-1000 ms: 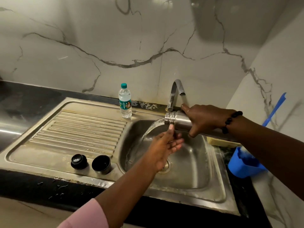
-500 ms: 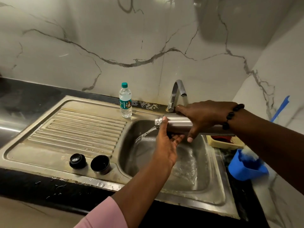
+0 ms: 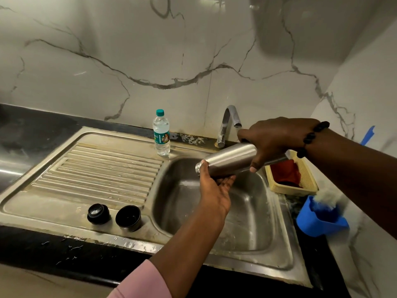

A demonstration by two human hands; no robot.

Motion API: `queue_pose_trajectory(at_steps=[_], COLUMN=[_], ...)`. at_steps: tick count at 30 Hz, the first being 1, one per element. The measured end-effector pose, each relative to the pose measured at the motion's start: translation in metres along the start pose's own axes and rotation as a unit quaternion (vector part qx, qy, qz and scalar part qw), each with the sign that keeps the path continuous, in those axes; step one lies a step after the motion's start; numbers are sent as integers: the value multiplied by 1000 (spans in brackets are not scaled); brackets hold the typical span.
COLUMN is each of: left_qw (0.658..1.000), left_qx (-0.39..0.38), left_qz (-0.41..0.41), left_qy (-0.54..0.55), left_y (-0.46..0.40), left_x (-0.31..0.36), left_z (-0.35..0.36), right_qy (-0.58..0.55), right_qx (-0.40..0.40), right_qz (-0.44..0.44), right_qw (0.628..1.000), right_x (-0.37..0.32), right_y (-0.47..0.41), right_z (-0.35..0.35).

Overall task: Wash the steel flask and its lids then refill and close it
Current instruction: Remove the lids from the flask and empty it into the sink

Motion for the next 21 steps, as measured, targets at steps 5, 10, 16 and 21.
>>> queue_pose_trajectory(at_steps=[5,10,16,21], left_qw=[1000,999,988,913], left_qx=[12,-38,-28,-84], left_qz=[14,-12,24,116], left_qy=[10,0,-153,-383], left_y=[-6,-8,-19,-8], left_x=[5,3,17,41], left_z=[-8,4,-23,-8], right_qy=[-63,-68,-275,-516], right_qx=[11,119,134,139], right_qz=[-25,-43,-31,-17], right_qw=[998,990,952,845], right_x=[4,-5,-15,-39], right_y=[6,9,3,-2], right_z=[0,3,81,163])
Point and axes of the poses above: each hand's wrist, its own y-axis away from the middle knuckle, its own z-axis out of the palm, x = y × z, the point moved 9 cm from there along -y, towards the middle knuckle, and after that the axes turned 2 degrees about -x, right-handed, at the moved point
